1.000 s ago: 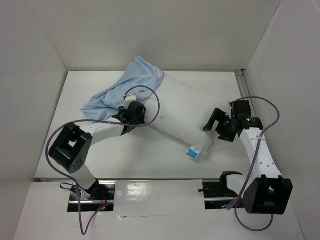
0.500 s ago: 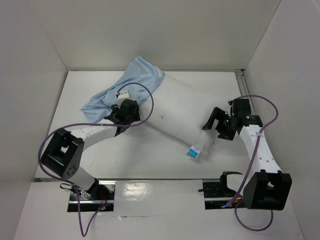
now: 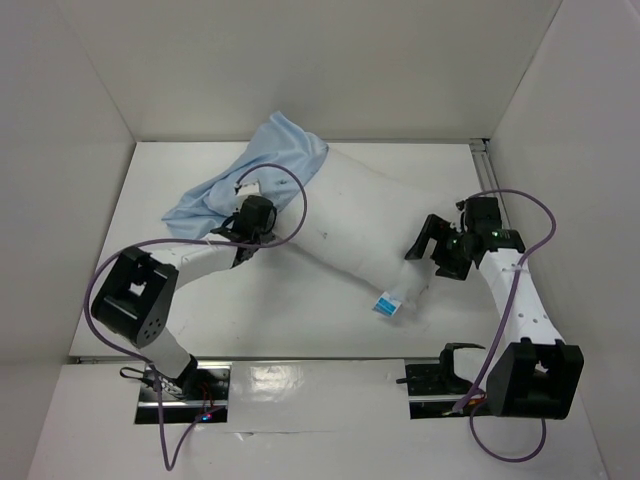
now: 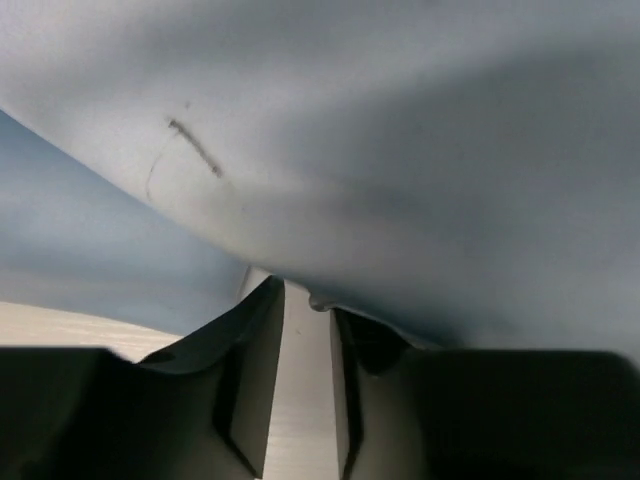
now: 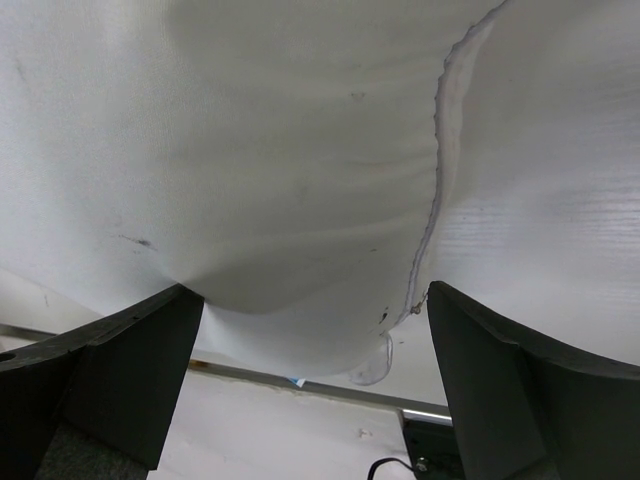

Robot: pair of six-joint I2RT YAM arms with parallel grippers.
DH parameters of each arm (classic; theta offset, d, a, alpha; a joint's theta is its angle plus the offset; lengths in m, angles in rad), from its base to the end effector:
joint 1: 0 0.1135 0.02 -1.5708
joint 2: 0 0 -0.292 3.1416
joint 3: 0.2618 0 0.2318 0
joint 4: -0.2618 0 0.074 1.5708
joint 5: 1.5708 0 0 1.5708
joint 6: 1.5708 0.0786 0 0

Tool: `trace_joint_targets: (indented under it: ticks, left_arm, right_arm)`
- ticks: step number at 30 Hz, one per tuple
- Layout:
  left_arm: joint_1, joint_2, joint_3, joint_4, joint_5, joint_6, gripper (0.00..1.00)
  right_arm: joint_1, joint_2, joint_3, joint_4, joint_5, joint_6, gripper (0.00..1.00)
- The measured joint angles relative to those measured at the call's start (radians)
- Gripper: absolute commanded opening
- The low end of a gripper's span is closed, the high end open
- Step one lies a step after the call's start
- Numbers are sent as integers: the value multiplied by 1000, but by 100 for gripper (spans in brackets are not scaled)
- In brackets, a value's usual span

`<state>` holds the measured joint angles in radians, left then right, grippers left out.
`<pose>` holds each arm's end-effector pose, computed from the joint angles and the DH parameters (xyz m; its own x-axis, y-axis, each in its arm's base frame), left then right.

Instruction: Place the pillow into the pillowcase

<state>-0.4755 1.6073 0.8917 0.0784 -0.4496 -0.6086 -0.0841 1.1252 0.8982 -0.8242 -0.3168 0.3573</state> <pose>0.3316 -0.1323 0.2175 -0.4921 -0.3257 -0.8073 -0.2189 0.9439 -0.2474 0.2010 0.0076 0.2560 -0.8363 0.4040 -0.3706 0.2329 0.8737 0.4270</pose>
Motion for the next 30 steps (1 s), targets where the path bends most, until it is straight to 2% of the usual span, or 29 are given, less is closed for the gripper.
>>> trace_joint_targets:
  ticks: [1,5,8,10,12,13,14,15,17,19,22,24,25,27,30]
  left_arm:
    - [6,8,6,-3,5,0,25]
    - [19,23,36,-17,19,3,0]
    - [21,29,79,-53,29,8,0]
    - [21,29,105,-72,32,10,0]
    - [21,29,129,-93,50,28,0]
    - [21,29,144,-106,71,36,0]
    - [21,28,160,-116,95,50,0]
    - [21,26,178,-131,124,60,0]
    - [19,26,251,-190,189,86,0]
    - [22,42,385,-277,252,119,0]
    - [29,126,721,-402,353,168,0]
    - [36,183,946,-431,431,190,0]
    - [39,191,1008,-439,465,193,0]
    - [41,178,1050,-464,525,196,0]
    - [36,85,893,-452,597,194,0]
  right_arm:
    - [0,0,-4,1,0,2,100]
    - [0,-5,-62,20,-19,18,100]
    - [-1,-4,-102,58,-40,32,100]
    - [0,-2,-118,100,-55,46,84]
    - [4,6,-122,148,-77,66,61]
    - [10,15,-122,182,-92,81,46]
    - [16,27,-120,213,-106,87,16]
    - [23,46,-109,234,-123,90,2]
    - [33,115,-25,239,-138,102,0]
    - [34,201,122,227,-130,94,0]
    - [34,296,375,268,-91,86,0]
    - [43,303,474,302,-54,84,0]
    - [56,292,502,318,-35,84,0]
    - [103,254,510,341,8,80,0]
    - [228,183,385,406,82,89,0]
